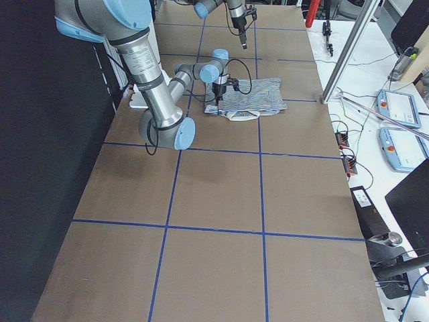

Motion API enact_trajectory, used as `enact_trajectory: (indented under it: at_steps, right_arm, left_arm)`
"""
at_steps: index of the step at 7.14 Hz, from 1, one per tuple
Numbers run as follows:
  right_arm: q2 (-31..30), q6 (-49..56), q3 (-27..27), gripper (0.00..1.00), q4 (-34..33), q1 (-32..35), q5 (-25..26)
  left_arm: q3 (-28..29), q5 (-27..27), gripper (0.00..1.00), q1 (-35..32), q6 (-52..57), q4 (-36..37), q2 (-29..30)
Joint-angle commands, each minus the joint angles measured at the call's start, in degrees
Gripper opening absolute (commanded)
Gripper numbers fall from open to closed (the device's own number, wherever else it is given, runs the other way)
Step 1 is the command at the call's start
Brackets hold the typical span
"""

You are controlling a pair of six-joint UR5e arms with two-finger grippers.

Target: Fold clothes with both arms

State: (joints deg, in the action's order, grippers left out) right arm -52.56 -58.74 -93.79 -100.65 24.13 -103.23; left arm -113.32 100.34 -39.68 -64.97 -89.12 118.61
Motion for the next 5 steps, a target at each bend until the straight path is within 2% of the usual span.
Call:
enact_trajectory:
  at_steps: [1, 5]
  right_arm:
    - [-0.3, 0.8, 0.4, 1.0, -0.1, -0.1, 0.0]
    - [-0.7, 3.0, -0.3, 1.0, -3.9, 0.9, -0.1]
  left_arm:
    - [0.4, -0.1, 1.0, 0.0, -0.1, -0.3, 0.0]
    - [0.5, -0.1, 1.0, 0.2, -0.2, -0.4, 0.1]
